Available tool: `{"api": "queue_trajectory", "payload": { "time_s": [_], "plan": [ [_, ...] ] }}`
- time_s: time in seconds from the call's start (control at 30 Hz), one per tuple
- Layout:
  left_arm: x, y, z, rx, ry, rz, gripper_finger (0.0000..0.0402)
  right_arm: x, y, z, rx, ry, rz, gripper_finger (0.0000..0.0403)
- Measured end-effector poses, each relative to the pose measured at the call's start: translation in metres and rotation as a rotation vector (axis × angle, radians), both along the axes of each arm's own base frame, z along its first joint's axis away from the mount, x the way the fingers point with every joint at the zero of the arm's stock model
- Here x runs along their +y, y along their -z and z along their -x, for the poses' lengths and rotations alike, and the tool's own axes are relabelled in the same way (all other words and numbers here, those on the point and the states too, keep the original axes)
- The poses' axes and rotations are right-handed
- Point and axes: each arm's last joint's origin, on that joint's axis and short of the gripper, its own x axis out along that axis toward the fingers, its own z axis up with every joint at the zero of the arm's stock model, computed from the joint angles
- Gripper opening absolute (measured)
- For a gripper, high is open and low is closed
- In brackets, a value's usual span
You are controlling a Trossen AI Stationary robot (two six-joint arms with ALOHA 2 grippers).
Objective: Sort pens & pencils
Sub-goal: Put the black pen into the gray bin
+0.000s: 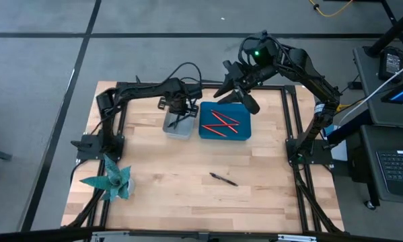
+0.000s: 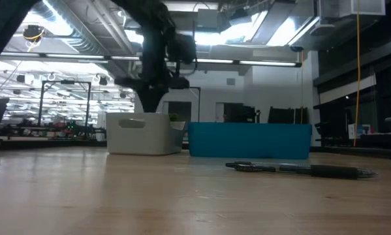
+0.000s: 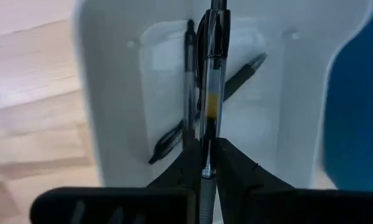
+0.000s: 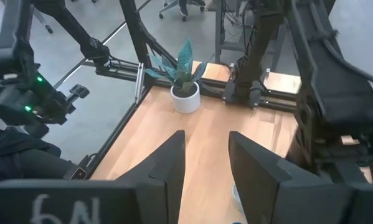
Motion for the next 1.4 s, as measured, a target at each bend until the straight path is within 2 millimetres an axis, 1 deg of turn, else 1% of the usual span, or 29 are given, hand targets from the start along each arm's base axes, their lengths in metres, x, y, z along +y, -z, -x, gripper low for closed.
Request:
{"api": "queue_trajectory", "payload": {
  "time_s": [0.1,0.27,0.47,0.63,0.77,1.0,1.1,1.17,1.3,1.4],
  "plan": [
    [0.007,0.017,-0.003,0.039,0.007,0.031,0.002,0.0,0.001,0.0,0.012,-0.001,-0.004,0.0124],
    [0.013,0.032,-0.012,0.025,0.049,0.025,0.002,0.001,0.001,0.001,0.016,-0.003,-0.002,0.0124],
    [0.014,0.032,-0.011,0.03,0.078,0.02,0.0023,0.001,0.001,0.0,0.014,-0.003,-0.002,0.0124],
    [0.013,0.032,-0.012,0.033,0.083,0.018,0.007,0.001,0.001,0.0,0.014,-0.003,-0.002,0.0124],
    [0.009,0.031,-0.01,0.054,0.09,0.029,0.0084,0.001,0.001,0.0,0.015,-0.003,-0.003,0.0124],
    [-0.003,0.023,-0.009,0.078,0.142,0.028,0.0088,0.001,0.001,0.0,0.016,-0.001,-0.007,0.0124],
    [-0.008,0.013,-0.01,0.084,0.16,0.011,0.0088,0.001,0.001,0.0,0.019,0.001,-0.01,0.0124],
    [-0.013,0.004,-0.013,0.082,0.184,0.005,0.0088,0.001,0.001,0.0,0.02,0.002,-0.012,0.0124],
    [-0.036,-0.025,-0.021,0.097,0.314,-0.036,0.0089,0.001,0.002,0.001,0.021,0.002,-0.013,0.0124],
    [-0.064,-0.043,-0.03,0.108,0.403,-0.078,0.0087,0.001,0.002,0.001,0.029,0.011,-0.03,0.0124]
  ]
}}
